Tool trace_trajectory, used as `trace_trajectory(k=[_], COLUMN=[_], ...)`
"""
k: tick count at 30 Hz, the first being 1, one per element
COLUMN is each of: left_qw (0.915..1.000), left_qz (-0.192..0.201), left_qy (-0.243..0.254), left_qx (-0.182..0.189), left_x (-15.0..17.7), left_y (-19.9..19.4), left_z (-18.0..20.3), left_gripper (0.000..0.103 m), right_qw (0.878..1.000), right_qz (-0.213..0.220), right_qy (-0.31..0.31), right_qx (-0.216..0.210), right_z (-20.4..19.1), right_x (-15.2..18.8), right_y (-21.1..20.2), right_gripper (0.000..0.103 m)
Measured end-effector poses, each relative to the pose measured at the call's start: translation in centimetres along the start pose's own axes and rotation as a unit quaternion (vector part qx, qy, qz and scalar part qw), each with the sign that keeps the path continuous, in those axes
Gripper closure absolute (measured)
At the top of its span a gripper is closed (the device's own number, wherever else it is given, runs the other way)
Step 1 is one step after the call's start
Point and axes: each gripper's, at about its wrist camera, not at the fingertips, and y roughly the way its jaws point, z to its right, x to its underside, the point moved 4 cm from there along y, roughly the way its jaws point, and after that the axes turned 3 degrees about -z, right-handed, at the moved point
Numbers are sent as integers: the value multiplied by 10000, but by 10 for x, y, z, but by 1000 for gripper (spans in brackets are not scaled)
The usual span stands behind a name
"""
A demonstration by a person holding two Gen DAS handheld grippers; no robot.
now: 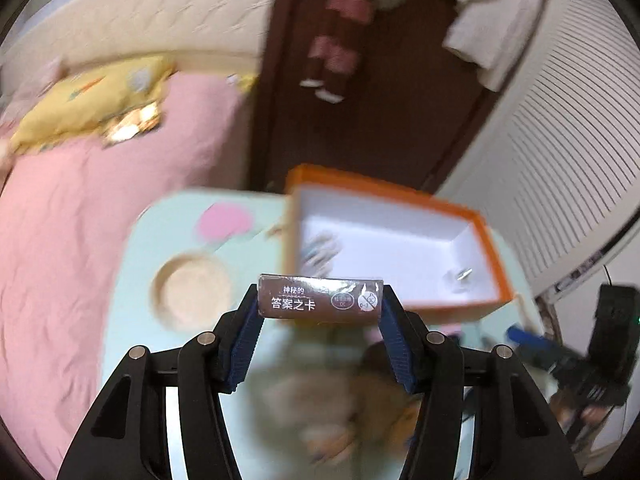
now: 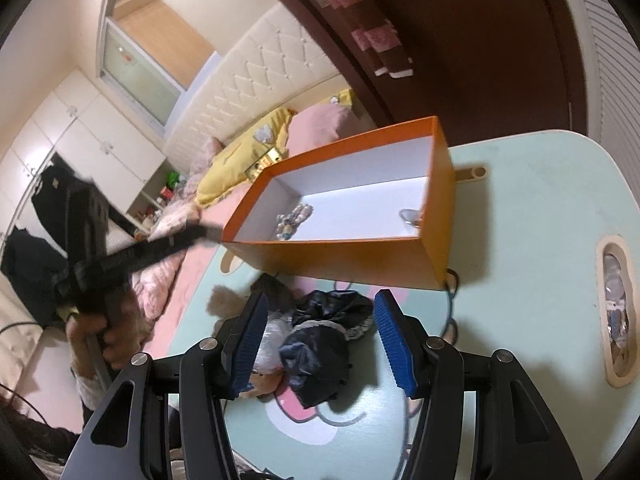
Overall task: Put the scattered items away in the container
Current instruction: 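Grasp the brown printed card box inside the orange box with the left tool, then lift the card box out and set it on the table with the left tool, then grasp the beaded keychain inside the orange box with the right tool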
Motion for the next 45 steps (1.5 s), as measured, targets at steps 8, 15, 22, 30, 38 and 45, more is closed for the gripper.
trace_trajectory(k=[8,15,22,30,38,45], left_qw=[9989,9981,9941,9942,9910,9900], left_qz=[87,39,30,443,417,470], left_qy=[-265,-54,-256,-414,-682,-733], left_qx=[376,620,1055,883,1070,1109], left_x=[49,58,66,68,69,70], left_y=[10,20,31,22,23,22], left_z=[-21,-17,-16,-26,-37,-38], left_gripper=[46,46,44,31,31,31], right_qw=[9987,9929,9777,9628,9500,9654], right_qz=[-324,-1164,-2052,-2348,-2257,-1914], right_qy=[-349,-109,70,-408,-1119,-986], right_qx=[-168,219,445,1273,1847,1474], right_z=[-39,-48,-49,-61,-58,-54], right_x=[-43,-92,-106,-107,-102,-104], right_y=[30,97,179,218,219,203], right_gripper=[47,47,48,48,83,91])
